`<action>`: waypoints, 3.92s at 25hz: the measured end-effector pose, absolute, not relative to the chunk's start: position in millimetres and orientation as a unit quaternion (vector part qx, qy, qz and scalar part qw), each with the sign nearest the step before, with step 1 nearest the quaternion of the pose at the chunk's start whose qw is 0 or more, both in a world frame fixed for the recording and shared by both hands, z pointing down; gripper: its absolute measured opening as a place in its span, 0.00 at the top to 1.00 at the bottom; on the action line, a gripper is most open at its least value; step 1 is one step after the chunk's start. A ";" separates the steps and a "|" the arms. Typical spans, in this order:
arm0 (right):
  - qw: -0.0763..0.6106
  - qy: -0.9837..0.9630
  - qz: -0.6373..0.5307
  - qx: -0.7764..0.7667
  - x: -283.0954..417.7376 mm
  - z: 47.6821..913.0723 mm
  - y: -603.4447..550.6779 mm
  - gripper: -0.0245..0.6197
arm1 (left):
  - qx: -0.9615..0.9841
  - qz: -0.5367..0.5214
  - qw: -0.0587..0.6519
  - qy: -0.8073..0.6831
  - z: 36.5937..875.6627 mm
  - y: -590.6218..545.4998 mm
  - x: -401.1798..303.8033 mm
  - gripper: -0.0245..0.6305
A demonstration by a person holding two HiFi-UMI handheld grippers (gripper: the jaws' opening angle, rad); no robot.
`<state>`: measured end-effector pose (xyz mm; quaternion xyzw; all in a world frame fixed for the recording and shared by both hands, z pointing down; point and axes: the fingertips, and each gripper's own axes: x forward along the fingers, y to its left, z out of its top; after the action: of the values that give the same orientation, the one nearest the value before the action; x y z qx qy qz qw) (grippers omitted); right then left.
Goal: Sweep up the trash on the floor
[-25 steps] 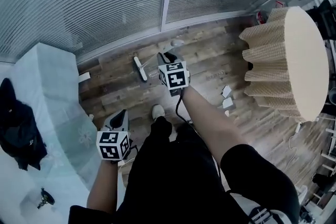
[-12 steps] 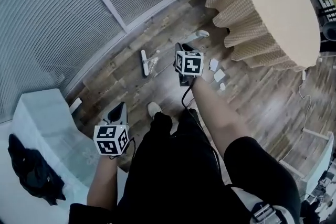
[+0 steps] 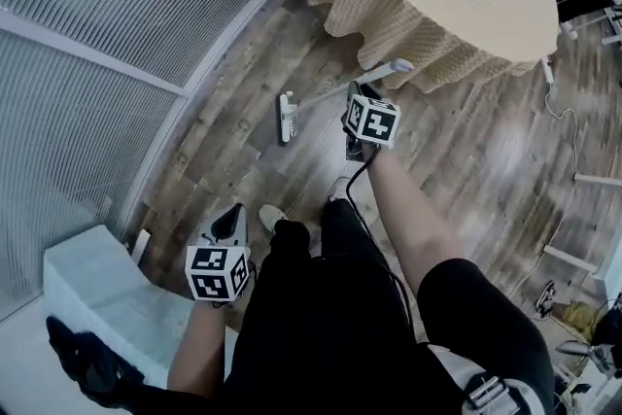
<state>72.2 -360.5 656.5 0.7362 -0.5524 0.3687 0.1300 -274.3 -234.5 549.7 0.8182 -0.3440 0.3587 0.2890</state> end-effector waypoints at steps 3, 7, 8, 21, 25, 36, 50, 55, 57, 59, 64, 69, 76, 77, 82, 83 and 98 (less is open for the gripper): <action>0.111 -0.519 0.366 0.765 135.0 654.9 -335.6 0.83 | 0.828 0.377 0.278 -0.310 556.2 -230.4 -230.6 0.97; 0.086 -0.471 0.365 0.798 207.1 656.8 -296.4 0.83 | 0.840 0.387 0.262 -0.276 557.6 -229.3 -179.1 0.96; 0.076 -0.456 0.368 0.807 224.0 657.1 -284.4 0.83 | 0.843 0.390 0.257 -0.268 557.2 -228.4 -167.2 0.97; 0.036 -0.314 0.379 0.870 349.1 659.9 -105.0 0.83 | 0.880 0.407 0.193 -0.153 548.4 -209.6 -13.9 0.96; 0.027 -0.262 0.389 0.883 358.2 661.2 -46.1 0.83 | 0.892 0.404 0.173 -0.111 541.7 -191.4 26.3 0.96; -0.026 -0.145 0.385 0.911 333.1 647.2 73.4 0.82 | 0.906 0.405 0.121 -0.009 527.5 -165.8 50.6 0.97; 0.056 -0.260 0.322 0.908 297.1 580.2 18.1 0.83 | 0.926 0.364 0.095 0.034 499.1 -163.6 65.4 0.97; 0.089 -0.321 0.279 0.901 279.5 526.8 5.7 0.83 | 0.932 0.350 0.086 0.043 493.5 -155.7 60.8 0.97; 0.101 -0.353 0.248 0.896 268.4 496.0 0.5 0.83 | 0.935 0.341 0.082 0.049 489.6 -150.8 61.5 0.97; 0.108 -0.377 0.221 0.893 256.3 465.2 -3.4 0.83 | 0.939 0.329 0.084 0.052 483.2 -147.2 63.5 0.96; 0.093 -0.404 0.173 0.893 232.7 399.0 -7.8 0.84 | 0.962 0.261 0.077 0.035 433.2 -147.6 80.3 0.97; 0.056 -0.405 0.144 0.901 220.3 344.5 -13.1 0.84 | 0.977 0.196 0.062 0.050 373.9 -145.5 108.6 0.97; 0.021 -0.438 0.094 0.894 196.0 291.3 -24.9 0.84 | 0.987 0.146 0.047 0.050 321.5 -144.2 134.7 0.97; 0.017 -0.444 0.088 0.892 192.1 286.7 -26.5 0.84 | 0.988 0.142 0.044 0.049 317.5 -144.0 134.8 0.97; 0.017 -0.463 0.073 0.883 184.2 274.1 -38.5 0.84 | 0.989 0.137 0.037 0.040 312.4 -149.0 134.3 0.97; 0.018 -0.466 0.071 0.882 183.4 272.4 -39.8 0.84 | 0.989 0.138 0.037 0.038 312.4 -149.6 133.9 0.97; 0.023 -0.457 0.073 0.886 166.9 267.8 -26.5 0.84 | 0.991 0.125 0.030 0.034 308.1 -137.6 115.0 0.97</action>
<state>166.9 -26.5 267.8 0.8860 -0.4573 0.0729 0.0235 115.0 -137.6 308.1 0.9911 0.0342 0.1251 0.0302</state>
